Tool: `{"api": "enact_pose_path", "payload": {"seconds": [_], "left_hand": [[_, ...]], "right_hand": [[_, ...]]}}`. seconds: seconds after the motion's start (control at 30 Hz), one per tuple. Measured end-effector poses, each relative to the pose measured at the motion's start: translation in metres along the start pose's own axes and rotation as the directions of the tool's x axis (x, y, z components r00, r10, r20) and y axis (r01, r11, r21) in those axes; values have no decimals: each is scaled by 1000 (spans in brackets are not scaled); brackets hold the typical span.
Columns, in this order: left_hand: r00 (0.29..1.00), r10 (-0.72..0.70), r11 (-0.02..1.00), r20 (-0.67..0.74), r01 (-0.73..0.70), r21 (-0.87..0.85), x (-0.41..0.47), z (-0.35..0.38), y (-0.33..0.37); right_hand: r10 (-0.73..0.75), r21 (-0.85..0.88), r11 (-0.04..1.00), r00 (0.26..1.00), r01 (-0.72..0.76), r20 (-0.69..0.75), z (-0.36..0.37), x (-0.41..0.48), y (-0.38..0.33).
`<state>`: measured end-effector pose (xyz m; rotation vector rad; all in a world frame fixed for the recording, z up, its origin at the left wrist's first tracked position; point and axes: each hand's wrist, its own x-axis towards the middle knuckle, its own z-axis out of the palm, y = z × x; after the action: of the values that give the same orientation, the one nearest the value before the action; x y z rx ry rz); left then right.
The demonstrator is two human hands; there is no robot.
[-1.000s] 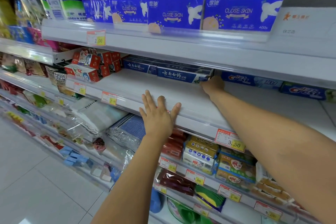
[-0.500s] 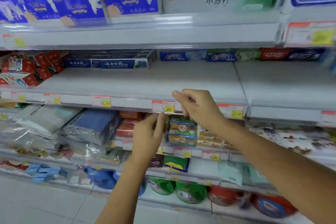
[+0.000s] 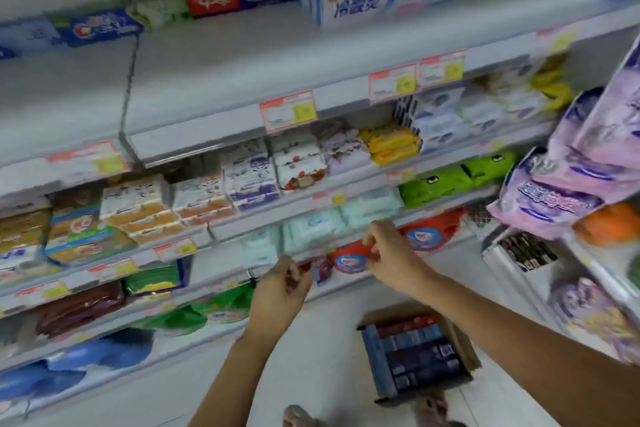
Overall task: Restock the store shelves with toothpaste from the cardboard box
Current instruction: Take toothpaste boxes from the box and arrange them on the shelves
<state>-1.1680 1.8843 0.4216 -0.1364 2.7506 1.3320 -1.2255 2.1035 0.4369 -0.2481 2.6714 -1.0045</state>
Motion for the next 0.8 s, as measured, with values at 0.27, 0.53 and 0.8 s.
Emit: {"api": "enact_pose_path", "payload": {"seconds": [0.27, 0.53, 0.8], "left_hand": [[925, -341, 940, 165, 340, 33, 18, 190, -9], [694, -670, 741, 263, 649, 176, 24, 312, -84], [420, -822, 558, 384, 729, 397, 12, 416, -225]], "right_hand": [[398, -87, 916, 913, -391, 87, -1, -35, 223], [574, -28, 801, 754, -598, 319, 92, -39, 344], [621, 69, 611, 531, -789, 577, 236, -24, 413]]}}
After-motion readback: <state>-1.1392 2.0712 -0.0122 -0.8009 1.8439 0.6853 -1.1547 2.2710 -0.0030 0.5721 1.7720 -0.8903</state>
